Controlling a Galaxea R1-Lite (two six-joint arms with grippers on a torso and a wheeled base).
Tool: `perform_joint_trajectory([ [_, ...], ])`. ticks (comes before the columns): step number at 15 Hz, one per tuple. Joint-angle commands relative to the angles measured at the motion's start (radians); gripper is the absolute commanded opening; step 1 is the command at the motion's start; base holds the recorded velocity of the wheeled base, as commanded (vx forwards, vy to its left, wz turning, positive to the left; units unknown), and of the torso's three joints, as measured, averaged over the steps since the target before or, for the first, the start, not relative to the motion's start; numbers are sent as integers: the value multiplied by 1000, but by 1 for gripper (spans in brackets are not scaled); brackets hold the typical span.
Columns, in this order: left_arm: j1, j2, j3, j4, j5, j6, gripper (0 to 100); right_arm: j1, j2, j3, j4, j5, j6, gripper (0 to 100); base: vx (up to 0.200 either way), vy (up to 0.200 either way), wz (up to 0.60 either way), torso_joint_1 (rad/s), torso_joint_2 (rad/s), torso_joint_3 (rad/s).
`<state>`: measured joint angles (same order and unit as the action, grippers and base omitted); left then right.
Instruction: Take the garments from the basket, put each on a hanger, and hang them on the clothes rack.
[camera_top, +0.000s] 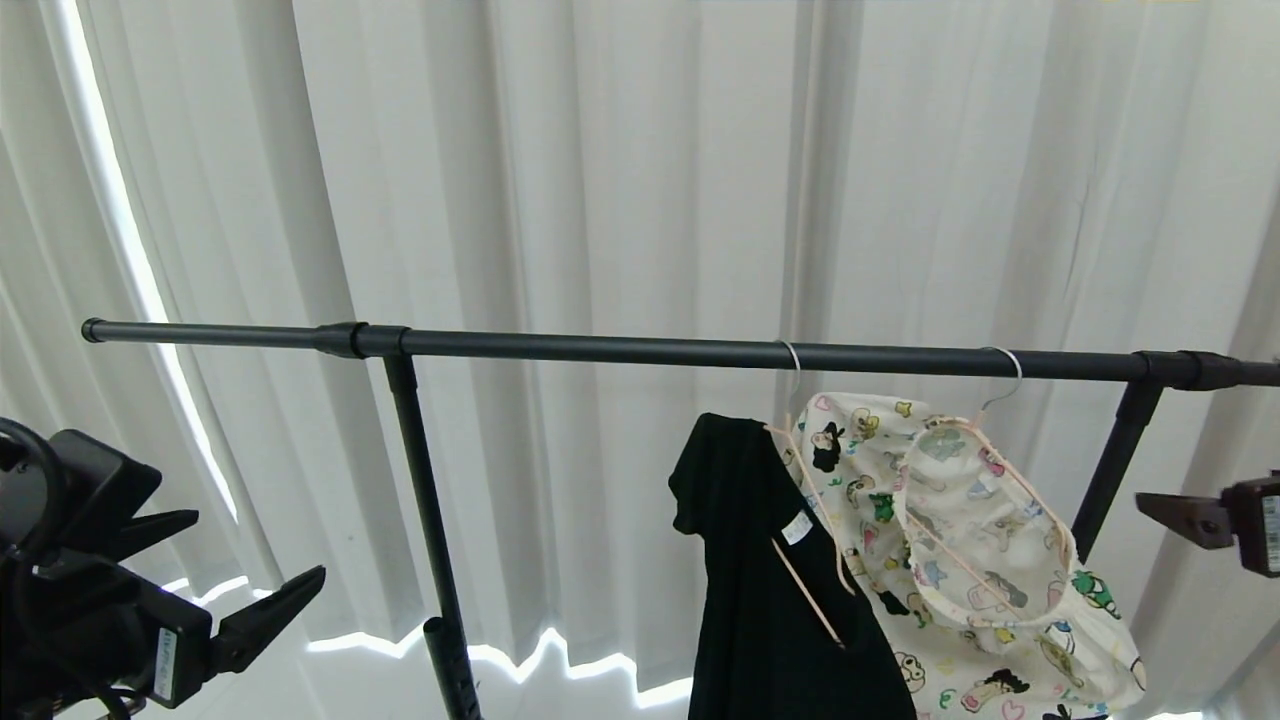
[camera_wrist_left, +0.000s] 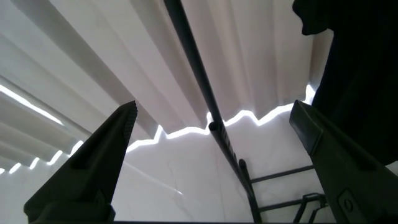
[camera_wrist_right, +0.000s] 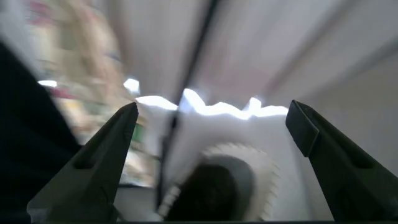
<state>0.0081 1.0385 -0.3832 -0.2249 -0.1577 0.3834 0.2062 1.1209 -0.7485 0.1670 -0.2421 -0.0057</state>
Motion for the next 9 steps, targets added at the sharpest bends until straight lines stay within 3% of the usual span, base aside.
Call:
perform_joint_trajectory([
  [1, 21, -12, -8, -1, 0, 0, 100, -70, -127, 0, 78, -78, -46, 100, 0, 0, 0, 0, 0, 0],
  [4, 23, -12, -28, -1, 0, 2, 100, -154, -156, 6, 144, -163, -125, 100, 0, 0, 0, 0, 0, 0],
  [7, 23, -12, -26, -1, 1, 2, 100, -203, -161, 41, 123, -217, -220, 100, 0, 0, 0, 0, 0, 0],
  [9, 23, -9, -26, -1, 1, 2, 100, -203, -161, 77, 60, -217, -224, 100, -200, 0, 0, 0, 0, 0],
])
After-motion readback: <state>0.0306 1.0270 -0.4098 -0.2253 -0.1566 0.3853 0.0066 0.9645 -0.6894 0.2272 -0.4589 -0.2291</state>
